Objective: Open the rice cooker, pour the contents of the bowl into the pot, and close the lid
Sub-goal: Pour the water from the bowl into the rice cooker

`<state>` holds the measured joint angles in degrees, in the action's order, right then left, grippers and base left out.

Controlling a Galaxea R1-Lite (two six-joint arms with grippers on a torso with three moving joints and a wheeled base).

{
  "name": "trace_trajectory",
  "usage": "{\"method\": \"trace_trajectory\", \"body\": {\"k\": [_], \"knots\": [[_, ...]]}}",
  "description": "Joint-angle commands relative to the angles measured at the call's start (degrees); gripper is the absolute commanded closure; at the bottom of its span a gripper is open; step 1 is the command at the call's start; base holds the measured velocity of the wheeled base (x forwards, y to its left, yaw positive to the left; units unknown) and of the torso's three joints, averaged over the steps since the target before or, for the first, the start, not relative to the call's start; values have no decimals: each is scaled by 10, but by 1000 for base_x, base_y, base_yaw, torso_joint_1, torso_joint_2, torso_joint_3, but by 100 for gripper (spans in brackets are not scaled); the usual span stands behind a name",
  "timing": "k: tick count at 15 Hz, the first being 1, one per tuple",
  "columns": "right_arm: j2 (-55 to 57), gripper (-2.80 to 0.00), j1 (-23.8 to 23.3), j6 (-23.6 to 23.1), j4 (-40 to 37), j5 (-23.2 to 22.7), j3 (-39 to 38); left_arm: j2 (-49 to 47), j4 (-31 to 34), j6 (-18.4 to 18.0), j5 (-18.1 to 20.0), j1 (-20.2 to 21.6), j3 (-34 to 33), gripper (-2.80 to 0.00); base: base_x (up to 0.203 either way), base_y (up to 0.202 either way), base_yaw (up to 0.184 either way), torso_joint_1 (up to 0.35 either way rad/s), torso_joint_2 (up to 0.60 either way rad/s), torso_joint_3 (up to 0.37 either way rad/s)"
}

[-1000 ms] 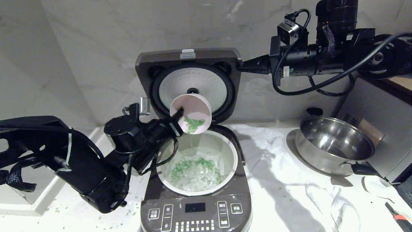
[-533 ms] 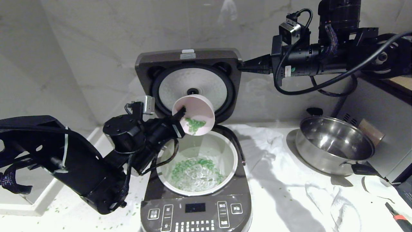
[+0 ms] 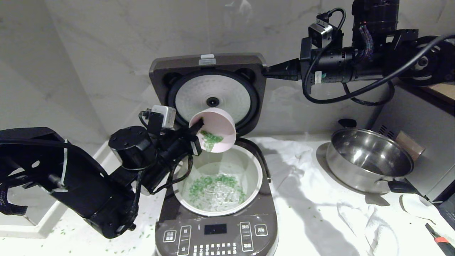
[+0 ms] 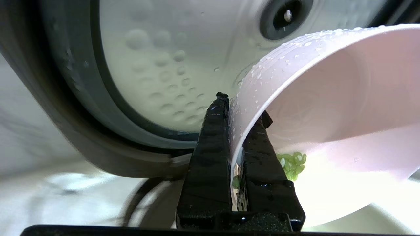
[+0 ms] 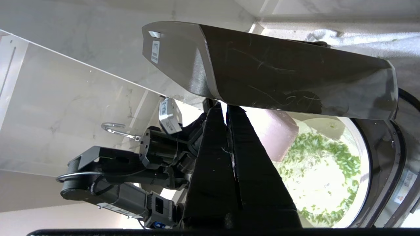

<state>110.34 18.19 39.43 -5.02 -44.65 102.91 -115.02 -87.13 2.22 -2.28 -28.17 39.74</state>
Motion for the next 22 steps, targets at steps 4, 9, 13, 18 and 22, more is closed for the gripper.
{"method": "trace_trajectory", "body": {"k": [4, 9, 13, 18, 22], "knots": [[4, 0, 1, 2, -1, -3, 0, 43, -5, -44, -3, -15, -29, 0, 0, 0, 0, 0, 0, 0], [-2, 0, 12, 2, -1, -3, -1, 92, -5, -42, -22, -28, -35, 0, 0, 0, 0, 0, 0, 0], [-1, 0, 18, 2, -1, -4, 0, 66, -5, -31, -33, -36, -32, 0, 0, 0, 0, 0, 0, 0], [-1, 0, 19, 3, -2, -3, 4, 69, -5, -17, -34, -32, -19, 0, 0, 0, 0, 0, 0, 0], [-4, 0, 19, 3, -2, -3, 0, 76, -5, -18, -36, -29, -27, 0, 0, 0, 0, 0, 0, 0]]}}
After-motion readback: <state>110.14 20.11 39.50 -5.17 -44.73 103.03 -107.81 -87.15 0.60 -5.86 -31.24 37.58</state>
